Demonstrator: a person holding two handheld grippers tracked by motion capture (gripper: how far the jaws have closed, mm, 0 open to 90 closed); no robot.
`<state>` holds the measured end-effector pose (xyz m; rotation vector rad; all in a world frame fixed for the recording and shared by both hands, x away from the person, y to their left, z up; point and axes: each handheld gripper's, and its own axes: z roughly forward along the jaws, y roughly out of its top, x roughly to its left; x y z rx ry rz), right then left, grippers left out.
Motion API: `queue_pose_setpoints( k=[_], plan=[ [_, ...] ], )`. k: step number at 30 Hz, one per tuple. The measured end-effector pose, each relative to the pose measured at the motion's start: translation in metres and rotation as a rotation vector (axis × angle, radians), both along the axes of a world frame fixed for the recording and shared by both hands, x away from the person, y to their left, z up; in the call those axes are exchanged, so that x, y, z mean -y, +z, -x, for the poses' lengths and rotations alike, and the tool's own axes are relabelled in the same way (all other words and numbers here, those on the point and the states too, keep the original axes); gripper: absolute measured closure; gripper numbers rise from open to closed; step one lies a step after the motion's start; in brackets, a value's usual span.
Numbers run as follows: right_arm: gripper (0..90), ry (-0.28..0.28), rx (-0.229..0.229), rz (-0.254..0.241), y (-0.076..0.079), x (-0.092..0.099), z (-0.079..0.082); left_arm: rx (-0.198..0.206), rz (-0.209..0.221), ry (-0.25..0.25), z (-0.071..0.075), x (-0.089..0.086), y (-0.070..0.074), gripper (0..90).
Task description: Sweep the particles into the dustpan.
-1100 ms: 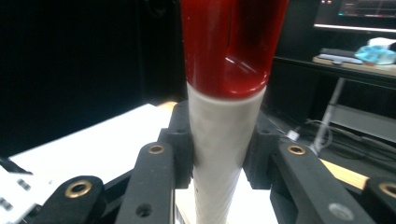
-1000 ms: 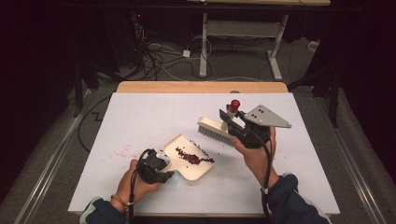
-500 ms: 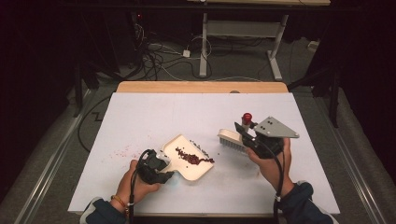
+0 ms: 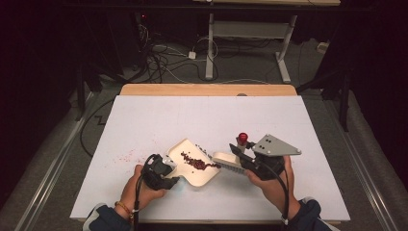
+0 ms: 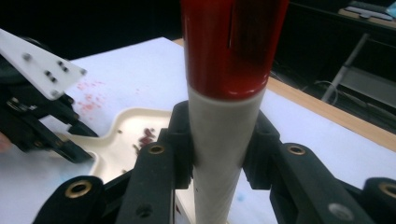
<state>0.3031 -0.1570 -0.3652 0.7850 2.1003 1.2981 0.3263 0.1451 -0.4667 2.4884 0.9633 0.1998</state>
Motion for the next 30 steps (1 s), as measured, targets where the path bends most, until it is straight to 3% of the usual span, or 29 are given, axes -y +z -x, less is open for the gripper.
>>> queue_pose_setpoints(
  k=[5, 8, 12, 20, 25, 30],
  plan=[
    [69.9, 0.025, -0.018, -0.081, -0.001, -0.015, 0.0, 0.001, 0.0, 0.001, 0.0, 0.0, 0.0, 64.0],
    [69.9, 0.041, 0.003, -0.087, 0.001, -0.02, 0.0, -0.001, 0.002, 0.002, 0.0, 0.0, 0.0, 64.0],
    [69.9, 0.047, 0.044, -0.101, 0.005, -0.016, 0.0, 0.0, 0.001, 0.002, 0.0, 0.0, 0.0, 64.0],
    [69.9, 0.01, 0.054, -0.134, 0.014, -0.003, -0.021, -0.001, 0.003, 0.006, 0.0, 0.0, 0.0, 64.0],
    [69.8, -0.046, 0.114, -0.086, 0.014, -0.009, -0.046, -0.006, 0.008, 0.005, -0.001, -0.001, 0.0, 64.0],
    [69.9, -0.079, 0.116, -0.047, 0.005, -0.022, -0.075, -0.01, 0.016, 0.007, -0.001, -0.001, -0.001, 64.0]
  ],
)
